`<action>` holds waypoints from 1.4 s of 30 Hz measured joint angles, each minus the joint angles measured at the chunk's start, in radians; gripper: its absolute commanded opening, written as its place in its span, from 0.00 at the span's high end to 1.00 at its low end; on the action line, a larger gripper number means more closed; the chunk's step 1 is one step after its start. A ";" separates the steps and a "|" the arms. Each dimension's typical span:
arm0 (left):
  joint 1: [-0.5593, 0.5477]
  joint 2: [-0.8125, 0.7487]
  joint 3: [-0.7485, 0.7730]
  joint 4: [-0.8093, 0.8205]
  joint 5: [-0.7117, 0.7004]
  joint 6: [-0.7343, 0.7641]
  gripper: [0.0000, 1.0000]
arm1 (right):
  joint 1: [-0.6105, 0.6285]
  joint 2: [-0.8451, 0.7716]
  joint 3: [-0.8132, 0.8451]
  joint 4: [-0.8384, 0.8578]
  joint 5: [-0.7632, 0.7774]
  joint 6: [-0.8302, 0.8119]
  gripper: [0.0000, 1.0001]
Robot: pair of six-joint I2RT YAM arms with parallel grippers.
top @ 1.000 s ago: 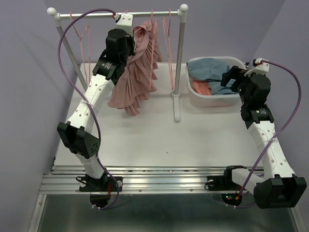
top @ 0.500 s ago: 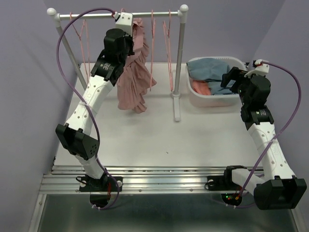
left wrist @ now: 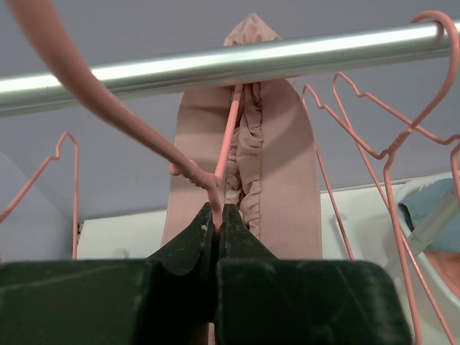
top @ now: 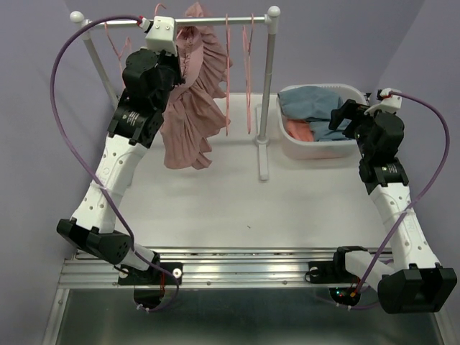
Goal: Remove the skirt from the hanger
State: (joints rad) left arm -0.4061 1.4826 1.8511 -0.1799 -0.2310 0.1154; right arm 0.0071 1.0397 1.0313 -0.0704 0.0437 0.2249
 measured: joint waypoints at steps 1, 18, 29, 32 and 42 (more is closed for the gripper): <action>0.000 -0.016 -0.014 0.004 0.003 0.000 1.00 | 0.000 -0.002 0.000 0.000 0.000 0.000 0.00; -0.064 -0.359 -0.674 0.061 -0.063 -0.215 1.00 | 0.020 -0.114 -0.093 -0.006 -0.281 0.032 0.00; -0.200 -0.351 -0.797 0.034 -0.372 -0.554 1.00 | 0.751 -0.122 -0.248 -0.010 -0.258 0.047 0.00; -0.209 -0.304 -0.790 0.011 -0.433 -0.631 1.00 | 0.975 -0.060 -0.249 0.003 -0.187 0.028 0.00; -0.219 -0.292 -0.790 -0.005 -0.505 -0.747 1.00 | 1.260 0.231 -0.210 0.188 0.147 -0.034 0.00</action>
State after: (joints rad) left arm -0.6250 1.1908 1.0611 -0.1848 -0.7364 -0.6315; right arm 1.2667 1.2705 0.8215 0.1173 0.1905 0.1913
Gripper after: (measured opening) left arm 0.091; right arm 0.998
